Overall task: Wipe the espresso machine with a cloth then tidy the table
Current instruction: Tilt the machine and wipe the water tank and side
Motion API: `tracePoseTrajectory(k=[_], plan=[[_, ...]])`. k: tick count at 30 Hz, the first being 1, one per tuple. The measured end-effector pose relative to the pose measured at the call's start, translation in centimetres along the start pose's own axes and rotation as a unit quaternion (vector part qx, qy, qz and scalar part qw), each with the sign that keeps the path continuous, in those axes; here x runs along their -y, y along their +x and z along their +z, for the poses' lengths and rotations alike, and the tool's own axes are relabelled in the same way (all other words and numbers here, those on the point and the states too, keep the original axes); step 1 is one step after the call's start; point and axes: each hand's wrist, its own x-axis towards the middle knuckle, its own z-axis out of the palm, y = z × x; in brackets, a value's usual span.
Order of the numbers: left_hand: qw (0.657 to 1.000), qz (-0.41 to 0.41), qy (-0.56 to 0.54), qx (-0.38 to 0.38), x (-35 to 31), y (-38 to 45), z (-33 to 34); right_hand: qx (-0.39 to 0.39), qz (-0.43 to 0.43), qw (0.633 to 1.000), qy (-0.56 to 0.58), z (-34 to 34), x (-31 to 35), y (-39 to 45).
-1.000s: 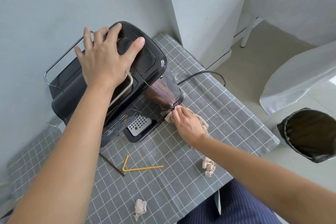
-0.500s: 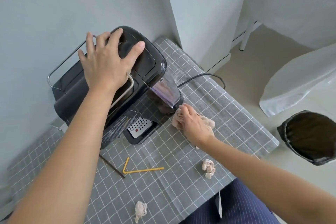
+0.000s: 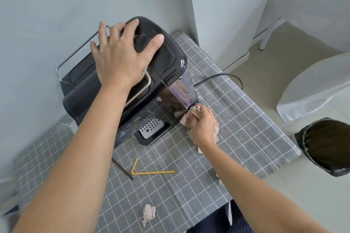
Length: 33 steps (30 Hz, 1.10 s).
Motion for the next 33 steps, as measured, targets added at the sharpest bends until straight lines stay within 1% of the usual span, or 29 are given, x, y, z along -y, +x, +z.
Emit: tracePoseTrajectory(k=[2,5,6,7,9,10,12,14,16,18,19,20,22,23,24,26,28,31,33], plan=[[1.000,-0.002,-0.001,0.000,-0.1,0.0,0.0,0.028,-0.030,0.999,-0.002,0.4,0.2,-0.9],[1.000,-0.001,0.005,-0.001,-0.1,0.1,0.0,0.065,-0.072,0.993,-0.067,0.8,-0.2,-1.3],[1.000,-0.001,0.005,-0.001,-0.1,0.1,0.0,0.067,-0.062,0.993,-0.068,0.8,0.0,-1.1],[1.000,-0.001,0.005,0.000,-0.1,0.1,0.0,0.058,-0.024,0.997,-0.050,0.5,0.5,-0.9],[1.000,0.000,0.006,0.000,-0.1,0.0,-0.1,0.009,0.076,0.996,0.036,-0.4,2.4,-0.9],[1.000,0.001,0.008,-0.001,-0.1,0.0,-0.1,-0.023,0.105,0.990,0.096,-1.0,3.7,-1.3],[1.000,0.002,0.011,-0.003,-0.1,-0.1,-0.1,-0.084,0.119,0.966,0.213,-1.8,6.5,-2.5],[1.000,0.000,0.010,-0.001,0.0,-0.1,-0.1,-0.132,0.085,0.936,0.314,-2.4,9.0,-4.0],[1.000,0.000,0.007,0.004,0.0,-0.1,-0.2,-0.161,0.026,0.901,0.401,-3.5,11.1,-4.8],[1.000,0.001,0.010,0.004,0.0,-0.1,-0.1,-0.204,-0.048,0.867,0.453,-4.9,13.2,-4.1],[1.000,0.001,0.011,0.004,-0.1,-0.1,-0.1,-0.216,-0.079,0.857,0.461,-5.6,14.3,-3.3],[1.000,0.001,0.012,0.005,0.0,-0.1,-0.1,-0.214,-0.106,0.860,0.451,-6.0,15.4,-2.3],[1.000,0.001,0.013,0.007,0.0,0.0,0.0,-0.180,-0.165,0.895,0.374,-6.0,16.9,-0.9],[1.000,0.000,0.013,0.008,0.0,0.0,0.0,-0.160,-0.184,0.912,0.329,-5.8,16.9,-0.5],[1.000,-0.001,0.013,0.007,0.1,0.1,0.0,-0.140,-0.186,0.925,0.299,-5.7,16.8,-0.3],[1.000,-0.004,0.011,0.006,0.1,0.3,0.0,-0.101,-0.154,0.938,0.292,-5.9,16.5,-0.1],[1.000,-0.004,0.010,0.011,0.1,0.2,0.0,-0.081,-0.115,0.940,0.310,-6.1,16.1,0.1],[1.000,-0.001,0.012,0.012,0.0,0.2,0.0,-0.060,-0.040,0.939,0.337,-4.6,14.1,1.9],[1.000,0.000,0.014,0.012,0.1,0.2,0.0,-0.033,0.000,0.927,0.372,-3.0,11.6,3.1]])
